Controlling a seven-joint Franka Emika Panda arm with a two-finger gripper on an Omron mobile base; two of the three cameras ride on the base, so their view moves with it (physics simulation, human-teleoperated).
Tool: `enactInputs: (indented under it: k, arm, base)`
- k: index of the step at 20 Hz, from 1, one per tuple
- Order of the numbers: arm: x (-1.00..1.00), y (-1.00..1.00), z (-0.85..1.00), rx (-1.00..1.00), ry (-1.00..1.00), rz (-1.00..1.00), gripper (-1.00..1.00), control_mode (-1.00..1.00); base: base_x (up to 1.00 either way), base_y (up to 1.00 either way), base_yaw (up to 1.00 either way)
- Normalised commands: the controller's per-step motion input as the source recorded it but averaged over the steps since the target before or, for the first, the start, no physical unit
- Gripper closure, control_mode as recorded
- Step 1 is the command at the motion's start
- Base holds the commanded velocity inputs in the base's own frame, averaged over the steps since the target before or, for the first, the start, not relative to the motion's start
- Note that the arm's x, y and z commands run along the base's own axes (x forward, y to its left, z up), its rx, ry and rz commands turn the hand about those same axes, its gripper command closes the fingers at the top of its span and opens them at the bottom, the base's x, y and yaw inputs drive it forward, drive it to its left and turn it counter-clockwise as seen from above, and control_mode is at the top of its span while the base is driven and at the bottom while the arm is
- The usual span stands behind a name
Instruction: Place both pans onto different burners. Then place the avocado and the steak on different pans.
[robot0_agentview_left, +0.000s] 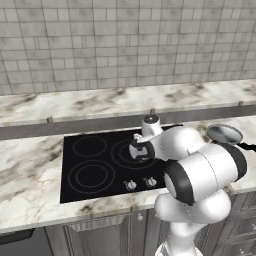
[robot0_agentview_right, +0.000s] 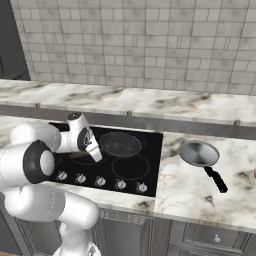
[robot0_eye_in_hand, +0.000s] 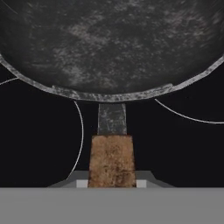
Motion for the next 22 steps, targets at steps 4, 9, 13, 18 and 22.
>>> enactInputs:
  k: [4, 9, 13, 18, 22]
  arm:
    - [0.56, -0.36, -0.13, -0.06, 0.07, 0.00, 1.00, -1.00]
    - [0.58, -0.20, -0.09, -0.07, 0.07, 0.01, 1.00, -1.00]
    - [0.50, -0.03, -0.03, -0.07, 0.05, 0.01, 1.00, -1.00]
    - [0.36, -0.01, -0.15, -0.05, 0.06, 0.02, 1.00, -1.00]
    - [0.07, -0.16, -0.40, -0.02, 0.05, 0.00, 1.00, -1.00]
  base:
    - [0.00, 0.00, 0.00]
    - [0.00, 0.00, 0.00]
    - [0.00, 0.00, 0.00]
    - [0.00, 0.00, 0.00]
    - [0.00, 0.00, 0.00]
